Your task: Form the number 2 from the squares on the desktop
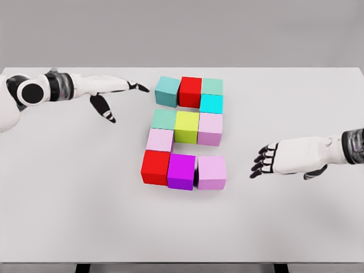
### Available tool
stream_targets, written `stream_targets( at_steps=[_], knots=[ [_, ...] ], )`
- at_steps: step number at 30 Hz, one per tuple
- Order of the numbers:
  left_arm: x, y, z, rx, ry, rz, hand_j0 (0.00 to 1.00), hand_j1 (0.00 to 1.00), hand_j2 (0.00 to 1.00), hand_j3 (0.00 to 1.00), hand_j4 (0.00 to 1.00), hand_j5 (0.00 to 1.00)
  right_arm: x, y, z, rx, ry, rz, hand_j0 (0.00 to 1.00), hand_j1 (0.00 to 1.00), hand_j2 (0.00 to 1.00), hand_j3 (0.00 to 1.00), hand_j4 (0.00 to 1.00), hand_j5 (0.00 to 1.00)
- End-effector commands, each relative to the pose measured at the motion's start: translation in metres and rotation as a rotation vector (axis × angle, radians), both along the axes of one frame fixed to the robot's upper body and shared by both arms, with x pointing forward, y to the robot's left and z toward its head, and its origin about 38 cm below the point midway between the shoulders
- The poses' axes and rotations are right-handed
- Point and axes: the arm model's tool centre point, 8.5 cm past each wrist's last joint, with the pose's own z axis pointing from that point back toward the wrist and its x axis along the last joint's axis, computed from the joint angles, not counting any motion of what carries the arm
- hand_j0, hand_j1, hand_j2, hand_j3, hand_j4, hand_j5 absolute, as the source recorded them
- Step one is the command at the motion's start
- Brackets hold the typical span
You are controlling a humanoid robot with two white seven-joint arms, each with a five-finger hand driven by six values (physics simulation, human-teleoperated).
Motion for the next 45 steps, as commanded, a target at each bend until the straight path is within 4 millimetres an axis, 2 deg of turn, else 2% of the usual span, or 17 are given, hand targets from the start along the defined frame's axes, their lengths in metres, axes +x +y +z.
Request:
stream_targets(
  at_steps=[1, 8, 21, 33, 45],
  knots=[
    [-0.011, 0.003, 0.006, -0.033, -0.018, -0.106, 1.00, 1.00, 1.00, 1.00, 1.00, 1.00, -0.001, 0.006, -0.005, 0.009, 0.014, 0.012, 1.00, 1.00, 1.00, 1.00, 1.00, 1.00],
    [-0.016, -0.023, -0.006, -0.026, -0.007, -0.195, 1.00, 1.00, 1.00, 1.00, 1.00, 1.00, -0.001, 0.014, -0.008, 0.019, 0.021, 0.029, 1.00, 1.00, 1.00, 1.00, 1.00, 1.00],
    [-0.015, -0.043, -0.008, -0.038, -0.004, -0.220, 1.00, 1.00, 1.00, 1.00, 1.00, 1.00, -0.001, 0.029, -0.012, 0.040, 0.029, 0.059, 1.00, 1.00, 1.00, 1.00, 1.00, 1.00],
    [-0.009, -0.047, -0.012, -0.032, 0.000, -0.204, 1.00, 1.00, 1.00, 1.00, 1.00, 1.00, 0.000, 0.042, -0.014, 0.057, 0.032, 0.087, 1.00, 1.00, 1.00, 1.00, 1.00, 1.00],
    [-0.005, -0.059, -0.018, -0.022, 0.017, -0.211, 1.00, 1.00, 1.00, 1.00, 1.00, 1.00, -0.001, 0.048, -0.015, 0.064, 0.037, 0.102, 1.00, 1.00, 1.00, 1.00, 1.00, 1.00]
  ],
)
